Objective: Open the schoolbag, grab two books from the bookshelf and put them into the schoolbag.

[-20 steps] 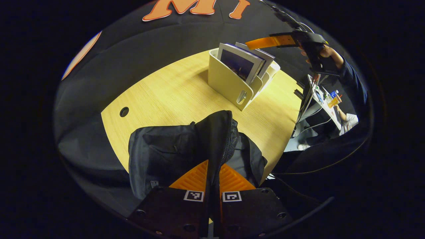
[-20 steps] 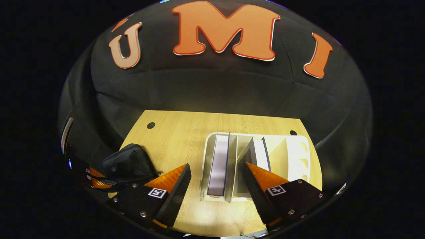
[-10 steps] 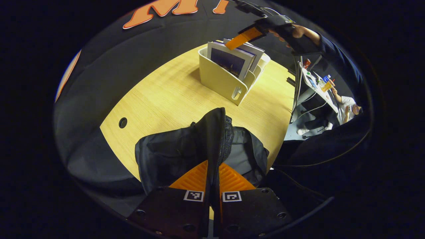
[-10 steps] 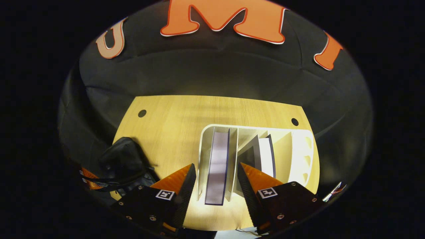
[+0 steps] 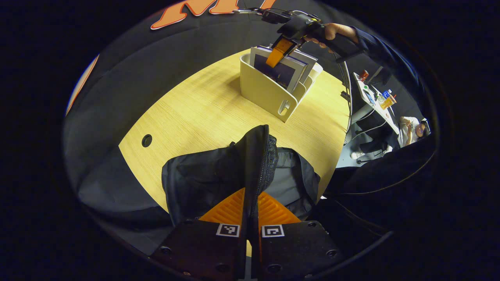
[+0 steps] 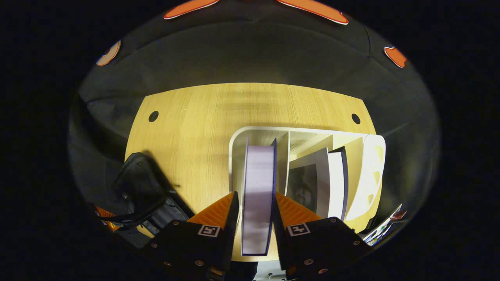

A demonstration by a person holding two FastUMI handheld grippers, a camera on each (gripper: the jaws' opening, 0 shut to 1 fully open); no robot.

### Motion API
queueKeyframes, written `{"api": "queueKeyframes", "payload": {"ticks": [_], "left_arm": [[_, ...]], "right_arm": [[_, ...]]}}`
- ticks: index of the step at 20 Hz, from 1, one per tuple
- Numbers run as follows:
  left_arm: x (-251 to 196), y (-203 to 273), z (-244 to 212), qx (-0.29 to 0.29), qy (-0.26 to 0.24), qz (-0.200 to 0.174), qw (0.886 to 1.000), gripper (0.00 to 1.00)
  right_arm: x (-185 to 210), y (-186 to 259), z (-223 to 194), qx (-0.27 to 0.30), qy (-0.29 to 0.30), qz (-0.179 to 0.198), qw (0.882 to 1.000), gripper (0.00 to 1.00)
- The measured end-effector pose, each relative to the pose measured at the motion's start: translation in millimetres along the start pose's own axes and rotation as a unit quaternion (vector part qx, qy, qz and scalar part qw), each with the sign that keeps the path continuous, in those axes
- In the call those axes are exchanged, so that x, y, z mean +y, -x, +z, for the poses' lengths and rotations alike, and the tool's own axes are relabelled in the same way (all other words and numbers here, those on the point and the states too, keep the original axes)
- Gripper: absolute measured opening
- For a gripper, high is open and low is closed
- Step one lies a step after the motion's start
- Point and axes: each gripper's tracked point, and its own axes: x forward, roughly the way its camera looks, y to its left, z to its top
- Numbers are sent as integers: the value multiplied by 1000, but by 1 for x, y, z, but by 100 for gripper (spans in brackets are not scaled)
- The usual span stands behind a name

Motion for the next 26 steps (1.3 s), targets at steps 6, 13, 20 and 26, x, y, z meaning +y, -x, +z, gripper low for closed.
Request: {"api": "queueKeyframes", "payload": {"ticks": [6,13,20,26], "left_arm": [[7,-2,-1,2,3,2,1000,6],[0,-7,-5,8,6,2,1000,6],[1,-2,-6,18,8,9,1000,6],[1,-2,-5,19,6,17,1000,6]], "right_arm": [[-2,3,-8,8,-16,-1,1000,34],[-10,34,-25,-37,-4,4,999,30],[-11,65,-75,-53,7,23,998,29],[-13,88,-110,-68,11,36,997,29]]}}
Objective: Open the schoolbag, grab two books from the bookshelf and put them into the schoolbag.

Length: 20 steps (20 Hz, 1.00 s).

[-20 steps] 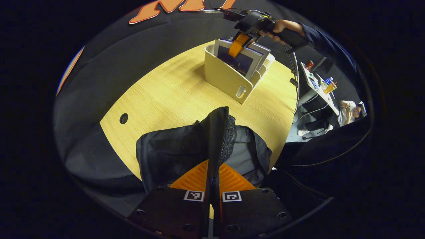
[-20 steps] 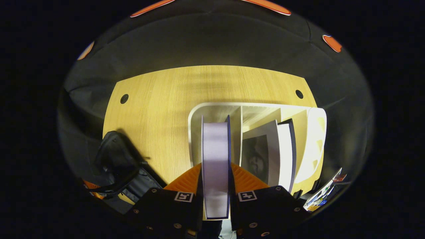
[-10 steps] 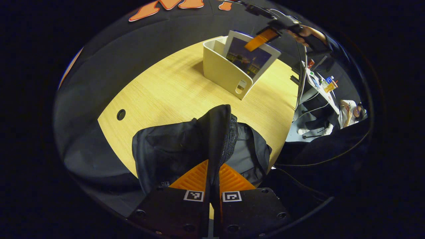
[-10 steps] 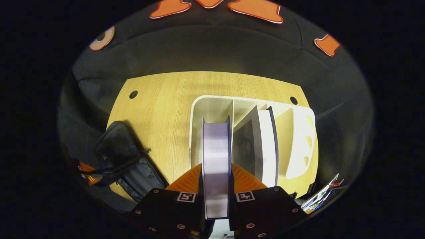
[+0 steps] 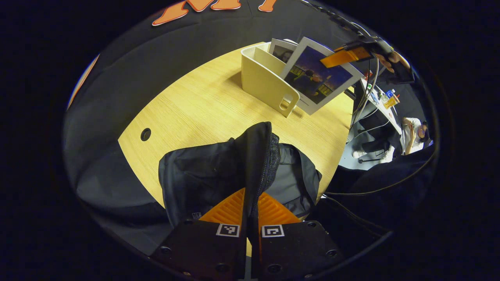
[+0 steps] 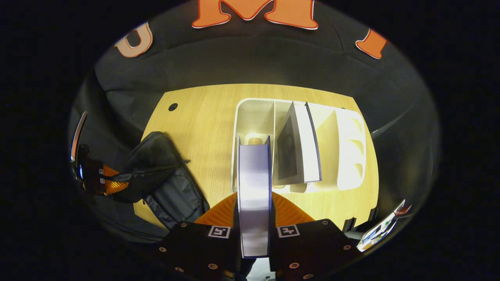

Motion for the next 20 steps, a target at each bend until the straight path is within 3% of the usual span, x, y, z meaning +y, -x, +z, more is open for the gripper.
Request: {"api": "queueKeyframes", "payload": {"ticks": [5,10,20], "left_arm": [[-3,-4,0,-4,6,-5,1000,6],[-3,-6,2,-9,20,-1,1000,6],[-12,-12,20,-35,44,-3,998,6]], "right_arm": [[-5,19,-33,-10,-13,12,1000,29],[-17,36,-65,-27,-66,29,997,29],[-3,58,-118,-55,-161,113,979,29]]}}
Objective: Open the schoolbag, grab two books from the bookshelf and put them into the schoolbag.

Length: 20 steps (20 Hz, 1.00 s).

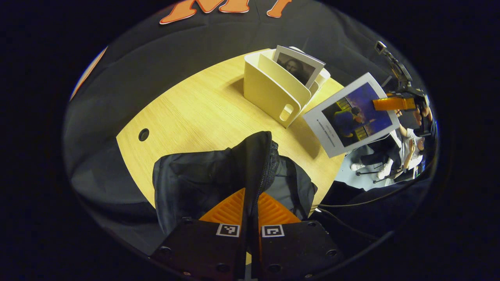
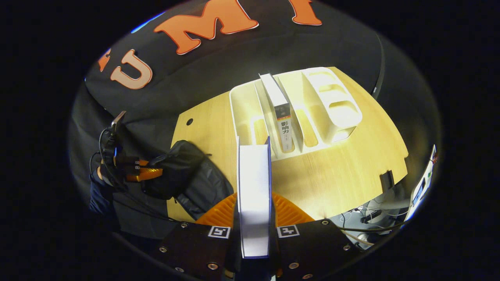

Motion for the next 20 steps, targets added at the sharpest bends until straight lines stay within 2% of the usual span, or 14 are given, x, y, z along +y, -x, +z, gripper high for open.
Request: {"api": "queueKeyframes", "payload": {"ticks": [4,10,17,20], "left_arm": [[-3,0,1,-16,17,-4,1000,6],[-2,1,0,-15,45,-2,999,5],[-3,13,6,-28,56,7,998,5],[-6,22,12,-41,58,10,997,5]], "right_arm": [[14,1,-9,-4,-13,44,999,29],[34,2,-13,-16,-36,89,995,29],[64,-9,-25,-19,-82,160,984,29],[75,-23,-32,-14,-94,178,979,29]]}}
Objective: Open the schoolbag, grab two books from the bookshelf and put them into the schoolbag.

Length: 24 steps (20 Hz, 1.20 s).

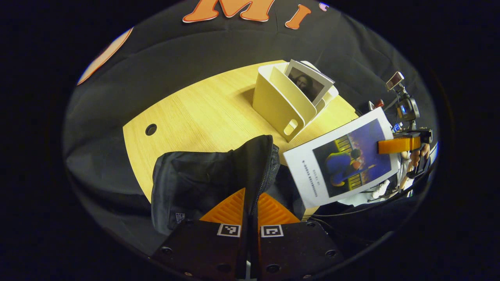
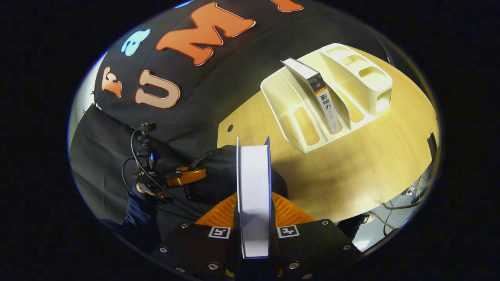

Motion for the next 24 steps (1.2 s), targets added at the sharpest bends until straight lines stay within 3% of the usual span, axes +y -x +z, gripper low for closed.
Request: {"api": "queueKeyframes", "payload": {"ticks": [11,18,21,24], "left_arm": [[-8,15,18,-33,6,10,999,5],[-17,13,19,-50,29,-3,998,5],[-18,15,19,-57,33,-2,998,5],[-24,17,18,-63,43,-7,997,5]], "right_arm": [[25,-76,-15,-4,-93,77,993,28],[24,-133,-26,-6,-157,88,984,28],[25,-151,-34,-5,-145,73,987,28],[35,-171,-35,-9,-160,84,984,29]]}}
